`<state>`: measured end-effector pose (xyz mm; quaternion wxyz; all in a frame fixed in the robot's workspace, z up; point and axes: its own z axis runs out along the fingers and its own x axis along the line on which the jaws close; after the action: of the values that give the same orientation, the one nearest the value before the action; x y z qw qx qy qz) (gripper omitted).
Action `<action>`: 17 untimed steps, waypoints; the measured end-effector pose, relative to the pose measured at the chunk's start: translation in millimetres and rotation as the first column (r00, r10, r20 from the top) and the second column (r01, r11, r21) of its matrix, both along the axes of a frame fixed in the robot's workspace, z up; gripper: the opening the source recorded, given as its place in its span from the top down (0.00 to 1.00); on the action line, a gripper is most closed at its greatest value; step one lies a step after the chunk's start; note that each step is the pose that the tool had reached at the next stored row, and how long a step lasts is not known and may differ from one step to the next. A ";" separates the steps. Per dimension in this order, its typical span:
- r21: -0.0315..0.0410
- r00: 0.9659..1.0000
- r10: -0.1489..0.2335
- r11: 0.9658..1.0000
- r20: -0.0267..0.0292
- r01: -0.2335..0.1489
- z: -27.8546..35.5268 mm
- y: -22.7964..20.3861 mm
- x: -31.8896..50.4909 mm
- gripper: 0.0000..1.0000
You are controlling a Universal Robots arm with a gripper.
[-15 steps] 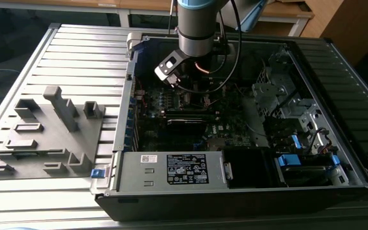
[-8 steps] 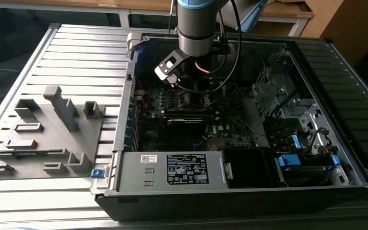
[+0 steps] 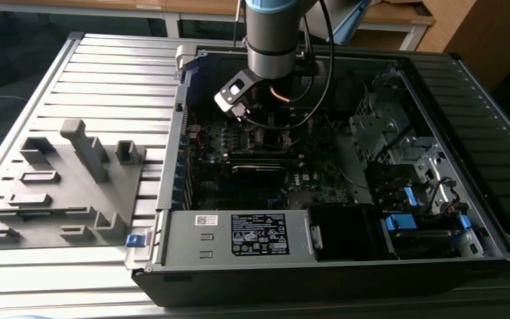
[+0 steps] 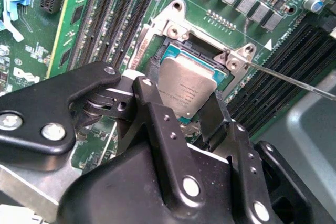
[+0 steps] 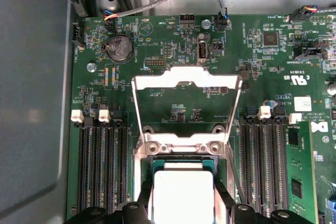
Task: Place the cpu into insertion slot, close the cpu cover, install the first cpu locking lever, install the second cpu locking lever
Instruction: 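Place the cpu into insertion slot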
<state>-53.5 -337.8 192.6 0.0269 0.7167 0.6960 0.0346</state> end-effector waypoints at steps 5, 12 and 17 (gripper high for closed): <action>0.000 1.000 0.000 1.000 0.000 0.000 0.0 0.0 0.0 0.46; 0.000 1.000 0.000 1.000 0.000 0.000 -1.0 0.0 0.0 0.46; 0.000 1.000 0.000 1.000 0.000 0.000 -1.3 0.0 0.0 0.46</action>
<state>-53.5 -337.8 191.4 0.0270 0.7167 0.6960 0.0345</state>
